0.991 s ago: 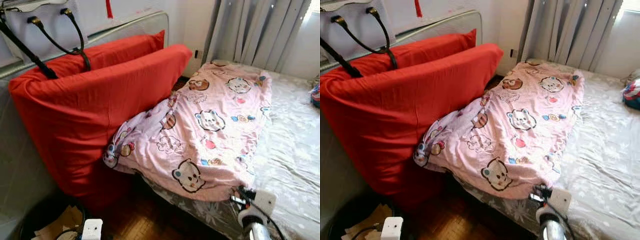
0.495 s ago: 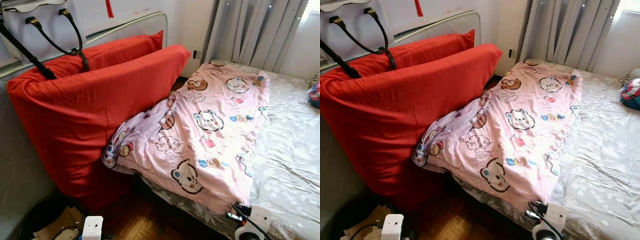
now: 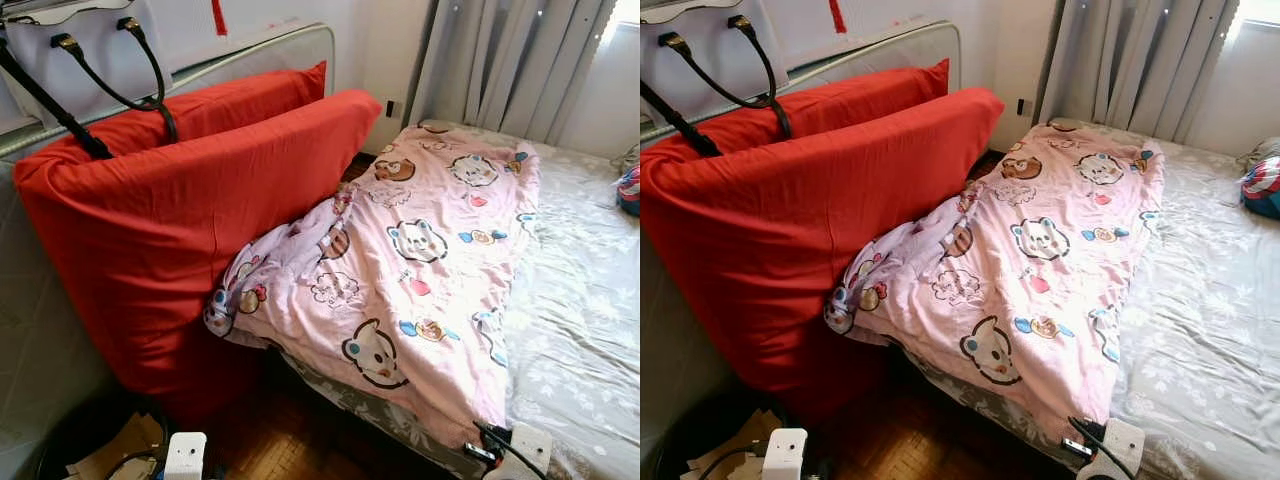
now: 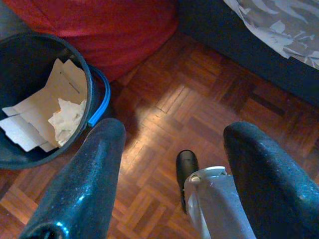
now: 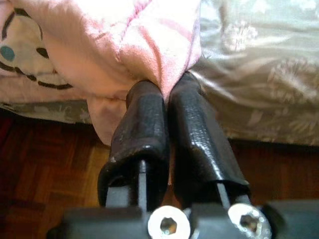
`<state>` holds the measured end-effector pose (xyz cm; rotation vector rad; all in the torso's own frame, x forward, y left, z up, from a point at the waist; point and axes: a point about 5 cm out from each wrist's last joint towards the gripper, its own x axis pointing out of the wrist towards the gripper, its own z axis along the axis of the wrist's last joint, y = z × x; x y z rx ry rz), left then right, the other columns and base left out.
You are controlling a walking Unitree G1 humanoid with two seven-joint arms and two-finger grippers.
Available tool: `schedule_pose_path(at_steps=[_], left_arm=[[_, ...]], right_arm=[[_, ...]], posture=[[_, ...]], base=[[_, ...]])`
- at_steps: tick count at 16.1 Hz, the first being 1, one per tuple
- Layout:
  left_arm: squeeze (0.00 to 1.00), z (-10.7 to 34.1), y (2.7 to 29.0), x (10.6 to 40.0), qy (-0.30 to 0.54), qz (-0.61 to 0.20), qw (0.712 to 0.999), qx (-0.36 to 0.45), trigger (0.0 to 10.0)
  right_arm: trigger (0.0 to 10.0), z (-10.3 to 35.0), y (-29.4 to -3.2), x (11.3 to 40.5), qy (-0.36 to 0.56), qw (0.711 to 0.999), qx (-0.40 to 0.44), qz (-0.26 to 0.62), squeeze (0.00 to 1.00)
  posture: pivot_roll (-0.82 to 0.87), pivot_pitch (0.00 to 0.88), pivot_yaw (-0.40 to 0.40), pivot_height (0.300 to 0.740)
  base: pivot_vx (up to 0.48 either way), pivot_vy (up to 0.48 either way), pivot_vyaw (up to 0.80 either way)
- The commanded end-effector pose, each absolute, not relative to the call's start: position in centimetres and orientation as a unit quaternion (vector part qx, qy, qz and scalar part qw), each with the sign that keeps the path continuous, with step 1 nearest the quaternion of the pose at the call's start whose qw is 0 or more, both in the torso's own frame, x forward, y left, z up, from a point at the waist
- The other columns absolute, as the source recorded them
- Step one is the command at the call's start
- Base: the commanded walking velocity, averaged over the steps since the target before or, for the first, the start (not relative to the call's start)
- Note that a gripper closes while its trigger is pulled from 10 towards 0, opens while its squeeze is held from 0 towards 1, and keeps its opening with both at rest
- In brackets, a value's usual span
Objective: Clean up the room
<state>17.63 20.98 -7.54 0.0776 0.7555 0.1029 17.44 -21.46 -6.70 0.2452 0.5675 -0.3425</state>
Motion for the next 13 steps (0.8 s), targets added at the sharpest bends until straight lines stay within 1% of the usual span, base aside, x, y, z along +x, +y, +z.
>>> schedule_pose_path(at_steps=[1, 4, 5, 6, 8, 9, 10, 13], left_arm=[[0.0, -7.6, 21.1, 17.5, 0.372, 0.044, 0.926, 0.05, 10.0], [0.0, -7.8, 21.6, 17.2, 0.385, 0.047, 0.92, 0.051, 10.0], [0.0, -7.8, 21.7, 17.1, 0.387, 0.048, 0.919, 0.051, 10.0], [0.0, -7.9, 21.8, 17.0, 0.39, 0.05, 0.918, 0.05, 10.0], [0.0, -7.9, 21.8, 16.8, 0.394, 0.051, 0.916, 0.05, 10.0], [0.0, -8.0, 21.8, 16.8, 0.395, 0.051, 0.916, 0.05, 10.0], [0.0, -8.0, 21.8, 16.8, 0.396, 0.051, 0.915, 0.051, 10.0], [0.0, -7.9, 21.8, 17.0, 0.398, 0.05, 0.915, 0.05, 10.0]], right_arm=[[10.0, -7.0, -22.0, 16.9, 0.291, 0.932, 0.121, -0.181, 0.92], [10.0, -7.8, -21.9, 16.0, 0.328, 0.92, 0.119, -0.18, 0.89], [10.0, -8.0, -21.7, 15.8, 0.336, 0.917, 0.122, -0.179, 0.91], [10.0, -8.1, -21.6, 15.7, 0.341, 0.915, 0.121, -0.177, 0.91], [10.0, -8.2, -21.5, 15.6, 0.35, 0.912, 0.122, -0.176, 0.85], [10.0, -8.3, -21.5, 15.6, 0.352, 0.911, 0.123, -0.173, 0.6], [10.0, -8.4, -21.3, 15.6, 0.361, 0.91, 0.125, -0.162, 0.0], [10.0, -8.6, -20.8, 15.7, 0.378, 0.906, 0.131, -0.141, 0.0]], posture=[[0.01, 0.0, -0.031, 0.74], [0.01, 0.0, -0.026, 0.74], [0.01, 0.0, -0.026, 0.74], [0.02, 0.0, -0.025, 0.74], [0.02, 0.0, -0.023, 0.74], [0.02, 0.0, -0.023, 0.74], [0.01, 0.0, -0.017, 0.74], [0.0, 0.0, -0.012, 0.74]], base=[[0.0, 0.0, 0.0], [0.0, 0.0, 0.0], [0.0, 0.0, 0.0], [0.0, 0.0, 0.0], [0.0, 0.0, 0.0], [0.0, 0.0, 0.0], [0.0, 0.0, 0.0], [0.0, 0.0, 0.0]])
